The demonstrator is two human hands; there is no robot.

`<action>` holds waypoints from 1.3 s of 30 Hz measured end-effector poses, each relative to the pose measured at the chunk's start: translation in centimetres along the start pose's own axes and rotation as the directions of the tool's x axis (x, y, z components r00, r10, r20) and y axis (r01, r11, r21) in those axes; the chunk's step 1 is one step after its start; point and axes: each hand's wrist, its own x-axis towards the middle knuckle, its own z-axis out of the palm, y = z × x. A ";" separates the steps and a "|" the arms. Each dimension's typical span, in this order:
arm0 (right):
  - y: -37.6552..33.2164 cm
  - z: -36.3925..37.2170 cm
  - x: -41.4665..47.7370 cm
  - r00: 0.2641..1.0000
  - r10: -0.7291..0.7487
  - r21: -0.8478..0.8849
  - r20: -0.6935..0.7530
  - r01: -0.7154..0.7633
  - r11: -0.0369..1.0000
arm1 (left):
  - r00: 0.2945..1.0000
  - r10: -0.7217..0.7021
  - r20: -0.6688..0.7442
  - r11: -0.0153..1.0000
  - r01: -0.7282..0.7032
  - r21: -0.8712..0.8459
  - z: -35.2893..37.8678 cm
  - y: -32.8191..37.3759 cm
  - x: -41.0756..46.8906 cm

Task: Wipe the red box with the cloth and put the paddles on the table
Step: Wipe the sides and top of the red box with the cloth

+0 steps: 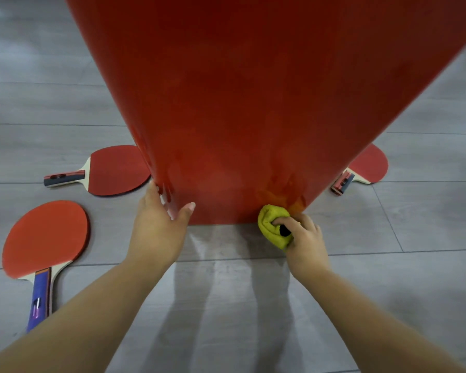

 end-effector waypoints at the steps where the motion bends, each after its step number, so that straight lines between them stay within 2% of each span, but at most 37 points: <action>1: -0.2 -0.4 -0.1 0.999 -0.043 0.012 0.016 0.043 0.999 | 1.000 -0.007 0.002 1.000 0.007 0.023 -0.2 0.4 -0.2; 3: -1.1 -1.6 -0.5 0.996 -0.084 0.074 0.021 0.082 0.994 | 1.000 -0.029 0.005 0.997 0.029 0.078 -0.7 1.3 -0.6; 8: -4.3 -5.6 -2.4 0.998 -0.062 0.314 0.014 0.054 0.948 | 0.999 -0.025 0.024 0.983 0.020 0.184 -2.4 3.6 -1.6; 10: -5.4 -7.2 -3.0 0.996 -0.083 0.377 0.028 0.066 0.924 | 0.999 0.007 0.051 0.969 -0.019 0.248 -3.5 4.5 -1.8; 13: -7.4 -10.0 -3.9 0.993 -0.120 0.559 0.008 0.095 0.823 | 0.991 0.096 0.093 0.954 -0.118 0.276 -5.5 6.0 -2.4; 14: -8.0 -10.9 -4.2 0.989 -0.146 0.560 -0.009 0.126 0.819 | 0.987 0.130 0.098 0.948 -0.153 0.279 -6.1 6.6 -2.7; 21: -12.0 -17.9 -5.3 0.924 -0.369 0.444 -0.098 0.372 0.815 | 0.929 0.365 0.056 0.902 -0.368 0.225 -9.7 13.3 -5.4; 24: -14.8 -21.6 -5.3 0.862 -0.484 0.395 -0.151 0.501 0.770 | 0.894 0.446 0.039 0.860 -0.440 0.258 -11.6 16.8 -6.5; 28: -18.7 -26.7 -5.1 0.756 -0.607 0.279 -0.244 0.654 0.703 | 0.868 0.495 -0.034 0.860 -0.485 0.157 -14.4 19.8 -7.7; 32: -22.2 -31.8 -4.8 0.686 -0.663 0.133 -0.301 0.718 0.683 | 0.838 0.530 -0.133 0.848 -0.526 0.064 -16.8 22.7 -8.4; 35: -25.0 -35.2 -4.3 0.628 -0.689 0.004 -0.361 0.740 0.673 | 0.800 0.567 -0.199 0.822 -0.566 0.063 -18.1 25.0 -8.1; 39: -28.0 -38.0 -2.7 0.565 -0.725 -0.234 -0.395 0.701 0.674 | 0.762 0.609 -0.221 0.789 -0.610 0.073 -19.0 28.4 -7.7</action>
